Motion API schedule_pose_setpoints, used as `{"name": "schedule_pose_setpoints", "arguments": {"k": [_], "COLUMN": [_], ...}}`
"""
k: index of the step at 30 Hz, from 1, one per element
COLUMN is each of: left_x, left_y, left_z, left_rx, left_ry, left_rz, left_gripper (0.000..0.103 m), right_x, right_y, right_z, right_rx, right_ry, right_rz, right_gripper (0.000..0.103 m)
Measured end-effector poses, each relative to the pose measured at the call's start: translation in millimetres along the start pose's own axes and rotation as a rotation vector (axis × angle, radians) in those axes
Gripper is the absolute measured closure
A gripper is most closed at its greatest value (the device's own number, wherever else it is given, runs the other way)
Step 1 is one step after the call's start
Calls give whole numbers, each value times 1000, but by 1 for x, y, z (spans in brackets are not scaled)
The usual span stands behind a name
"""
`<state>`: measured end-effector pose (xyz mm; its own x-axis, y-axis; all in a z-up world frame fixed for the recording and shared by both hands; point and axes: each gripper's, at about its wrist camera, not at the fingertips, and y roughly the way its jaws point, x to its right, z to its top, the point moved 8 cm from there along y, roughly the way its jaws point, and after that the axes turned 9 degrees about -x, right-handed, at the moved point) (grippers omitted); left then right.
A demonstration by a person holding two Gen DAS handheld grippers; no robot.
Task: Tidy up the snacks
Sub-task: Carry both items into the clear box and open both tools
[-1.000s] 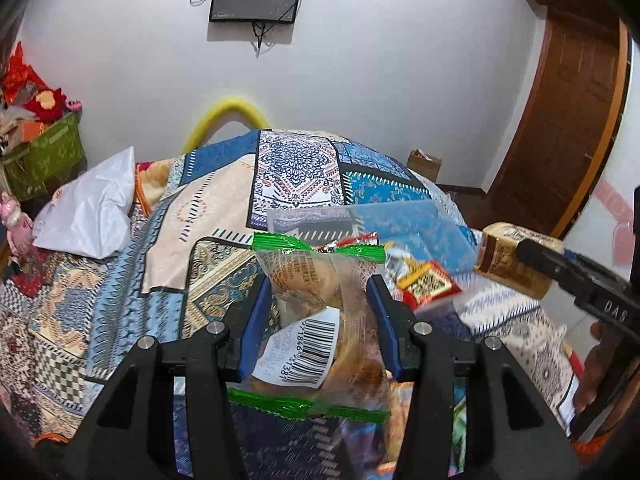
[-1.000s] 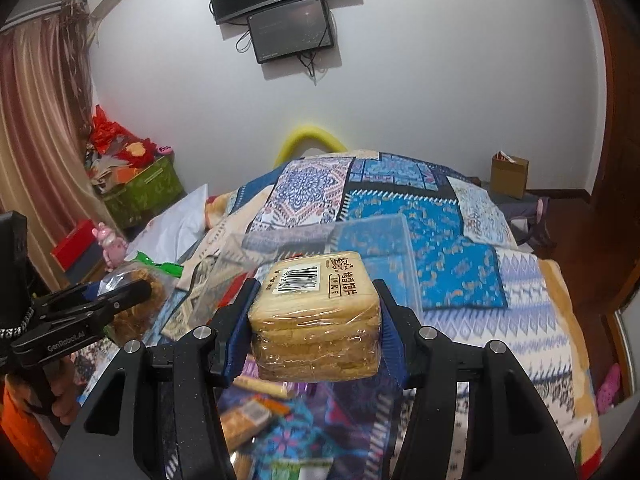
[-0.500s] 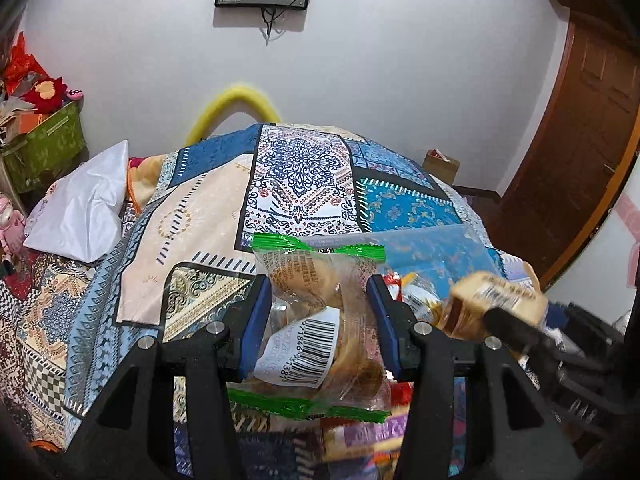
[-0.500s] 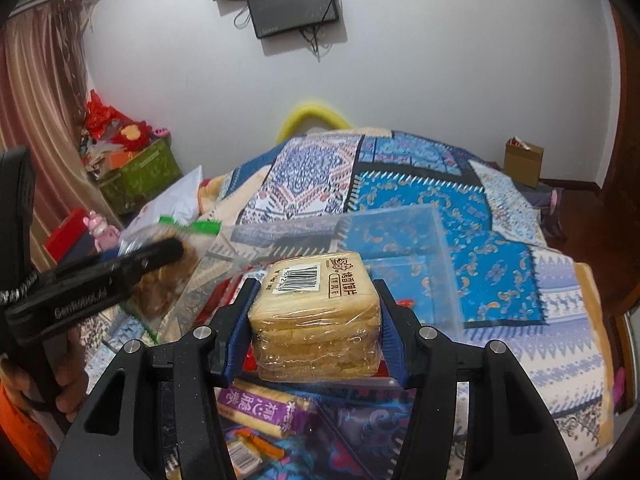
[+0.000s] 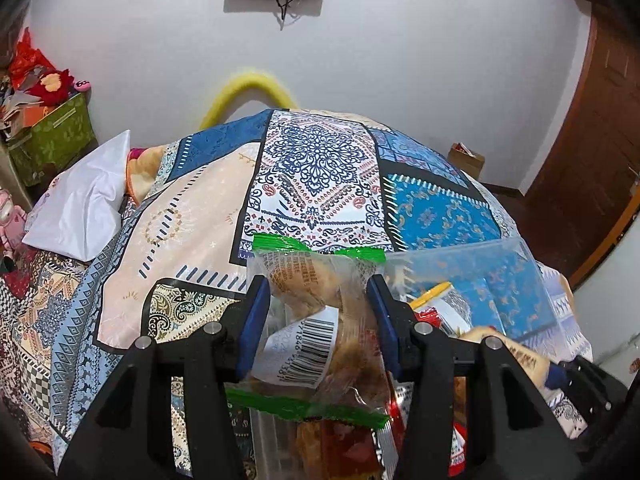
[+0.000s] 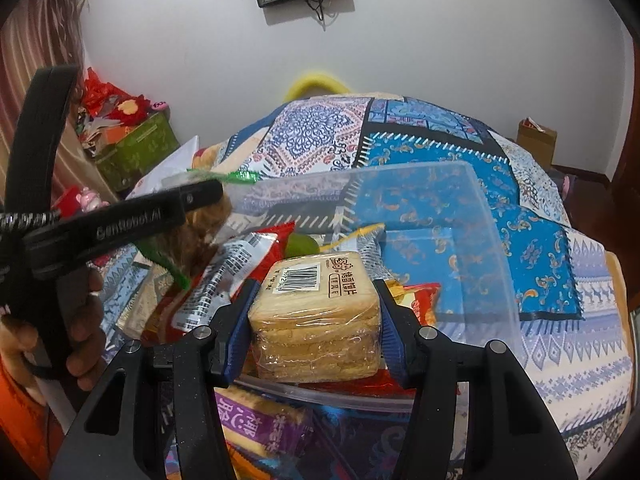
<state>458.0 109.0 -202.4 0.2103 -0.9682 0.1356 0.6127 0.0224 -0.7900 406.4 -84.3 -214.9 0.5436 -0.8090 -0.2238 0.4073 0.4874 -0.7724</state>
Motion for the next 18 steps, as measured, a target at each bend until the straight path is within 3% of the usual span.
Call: {"name": "schedule_pose_setpoints", "arguments": {"k": [5,10,13,18], "left_x": [2,10,14,17], "left_y": [4,-5,-17,-43], "left_z": [-1,-1,-2,-4], "left_rx": [-18,-16,1,34], "left_ry": [14,52,80,116], "left_rz": [-1,-10,-8,1], "left_gripper": [33,31,26,24], "right_x": [-2,-5,-6,-4], "right_y": [3,5,1,-14], "right_z": [-2,-5,-5,-5], "right_rx": [-13,-48,-51,-34], "right_ry": [-6,-17,-18,-9], "right_rz": [5,7,1,-2], "right_gripper": [50,46,36,35]}}
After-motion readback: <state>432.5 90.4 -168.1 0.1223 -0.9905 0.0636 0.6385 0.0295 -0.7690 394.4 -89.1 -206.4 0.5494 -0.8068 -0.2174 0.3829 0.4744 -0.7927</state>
